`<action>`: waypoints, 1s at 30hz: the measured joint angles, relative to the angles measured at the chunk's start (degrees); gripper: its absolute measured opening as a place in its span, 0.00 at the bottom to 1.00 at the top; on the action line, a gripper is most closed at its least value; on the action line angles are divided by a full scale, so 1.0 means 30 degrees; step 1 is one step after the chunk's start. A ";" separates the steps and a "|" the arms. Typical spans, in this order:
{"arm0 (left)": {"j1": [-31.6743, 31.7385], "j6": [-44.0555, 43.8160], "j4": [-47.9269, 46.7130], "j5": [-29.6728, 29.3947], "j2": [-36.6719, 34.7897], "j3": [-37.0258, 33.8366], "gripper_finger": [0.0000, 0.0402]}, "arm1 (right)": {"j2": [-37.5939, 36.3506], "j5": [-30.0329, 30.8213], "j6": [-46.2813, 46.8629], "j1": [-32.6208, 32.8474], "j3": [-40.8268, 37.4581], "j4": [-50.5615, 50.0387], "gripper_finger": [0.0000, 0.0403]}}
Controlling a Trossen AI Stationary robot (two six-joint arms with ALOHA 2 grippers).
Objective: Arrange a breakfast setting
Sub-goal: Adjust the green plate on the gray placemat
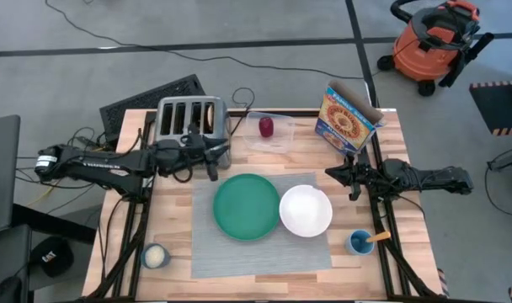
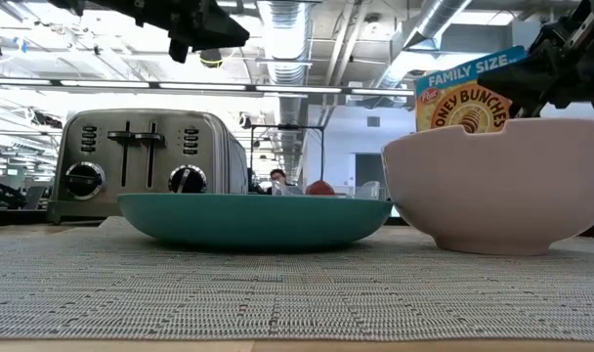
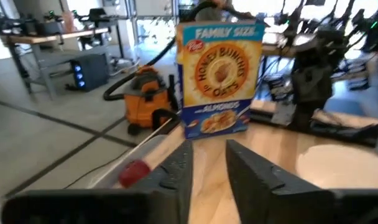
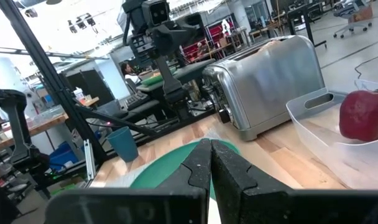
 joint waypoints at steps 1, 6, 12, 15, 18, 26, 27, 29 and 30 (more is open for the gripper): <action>0.0252 0.0039 -0.0340 0.0374 0.0133 0.0265 0.27 | 0.0000 0.0000 0.0000 -0.0004 0.0000 0.0002 0.10; 0.1394 -0.0247 -0.2819 0.3686 0.1846 0.2280 0.40 | 0.0000 0.0000 -0.0038 0.0000 0.0007 0.0005 0.10; 0.1451 -0.0336 -0.7690 0.6150 0.5021 0.5853 0.47 | 0.0005 -0.0007 -0.0037 0.0000 0.0029 -0.0004 0.10; 0.1031 -0.0239 -1.0906 0.7880 0.6403 0.7365 0.47 | 0.0007 -0.0022 -0.0031 0.0098 0.0029 -0.0208 0.10; 0.0337 -0.0417 -1.2699 0.8848 0.7604 0.7977 0.47 | 0.0007 -0.0034 -0.0038 0.0331 0.0029 -0.0380 0.10; -0.1809 -0.0200 -1.5368 1.0685 0.9725 0.8031 0.47 | 0.0007 -0.0066 -0.0031 0.0430 -0.0007 -0.1297 0.10; -0.2219 -0.0177 -1.5589 1.1205 0.9826 0.8031 0.47 | 0.0013 -0.0069 -0.0031 0.0430 -0.0018 -0.1472 0.10; -0.3113 -0.0133 -1.5716 1.2019 1.0002 0.8031 0.47 | 0.0022 -0.0066 -0.0031 0.0430 -0.0022 -0.1488 0.10; -0.3660 0.0001 -1.5932 1.2201 1.0016 0.8031 0.46 | 0.0022 -0.0066 -0.0031 0.0423 -0.0022 -0.1495 0.10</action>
